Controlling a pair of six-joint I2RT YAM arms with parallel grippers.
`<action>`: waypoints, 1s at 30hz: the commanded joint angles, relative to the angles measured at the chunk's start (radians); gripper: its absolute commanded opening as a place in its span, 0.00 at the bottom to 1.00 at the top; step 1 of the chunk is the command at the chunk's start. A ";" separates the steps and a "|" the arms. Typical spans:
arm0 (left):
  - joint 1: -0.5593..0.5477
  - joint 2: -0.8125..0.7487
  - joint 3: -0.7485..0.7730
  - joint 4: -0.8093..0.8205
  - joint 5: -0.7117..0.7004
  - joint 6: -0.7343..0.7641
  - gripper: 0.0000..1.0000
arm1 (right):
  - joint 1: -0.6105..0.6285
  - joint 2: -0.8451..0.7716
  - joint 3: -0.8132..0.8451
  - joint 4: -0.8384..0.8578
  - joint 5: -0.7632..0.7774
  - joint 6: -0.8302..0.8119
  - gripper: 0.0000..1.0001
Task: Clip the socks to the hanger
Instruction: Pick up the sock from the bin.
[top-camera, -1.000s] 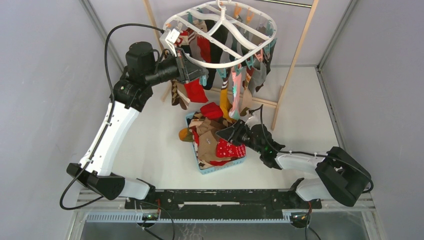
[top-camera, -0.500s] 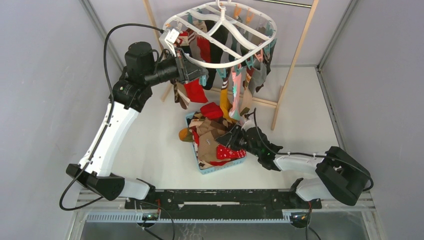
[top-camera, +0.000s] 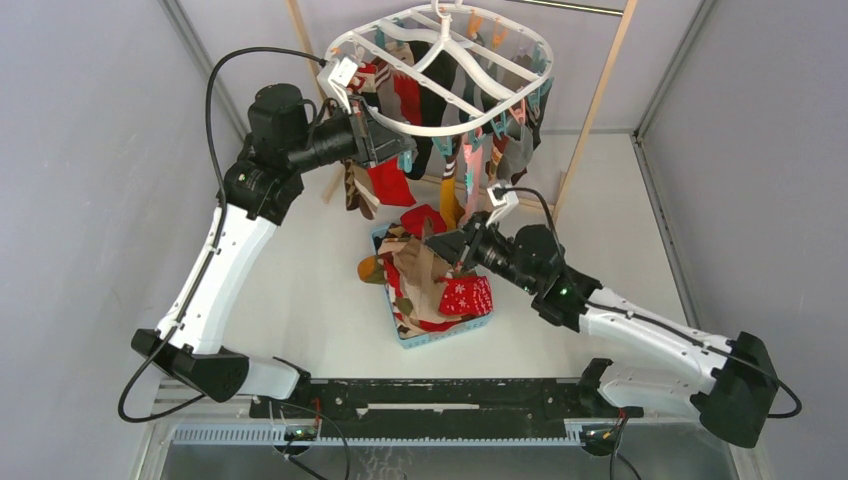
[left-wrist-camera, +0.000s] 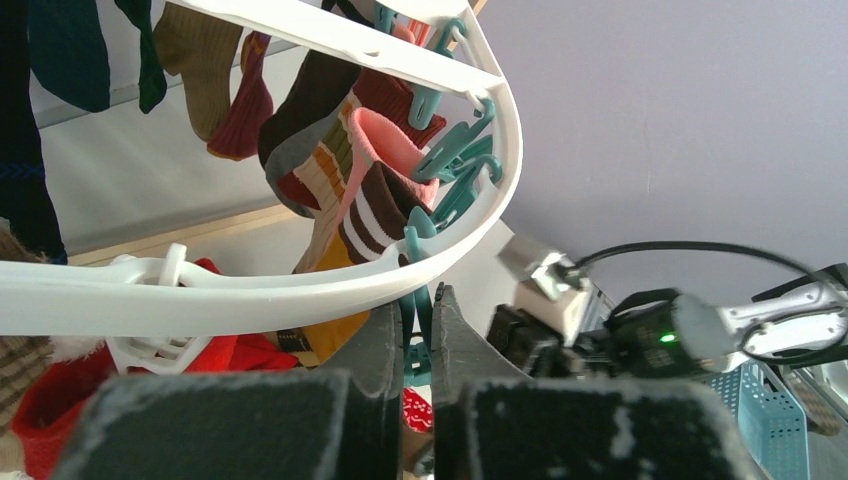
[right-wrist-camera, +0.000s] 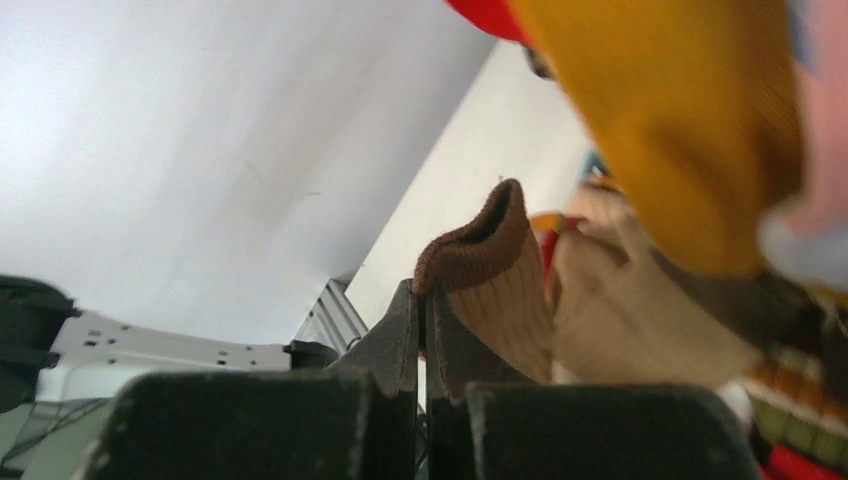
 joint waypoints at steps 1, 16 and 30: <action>0.002 -0.050 -0.009 -0.008 0.057 0.016 0.00 | 0.045 -0.018 0.203 -0.179 -0.098 -0.211 0.00; 0.004 -0.059 -0.011 -0.010 0.058 0.013 0.00 | 0.013 0.097 0.545 -0.308 -0.507 -0.300 0.00; 0.006 -0.055 -0.028 0.018 0.095 -0.011 0.00 | -0.183 0.179 0.501 -0.230 -0.499 -0.413 0.00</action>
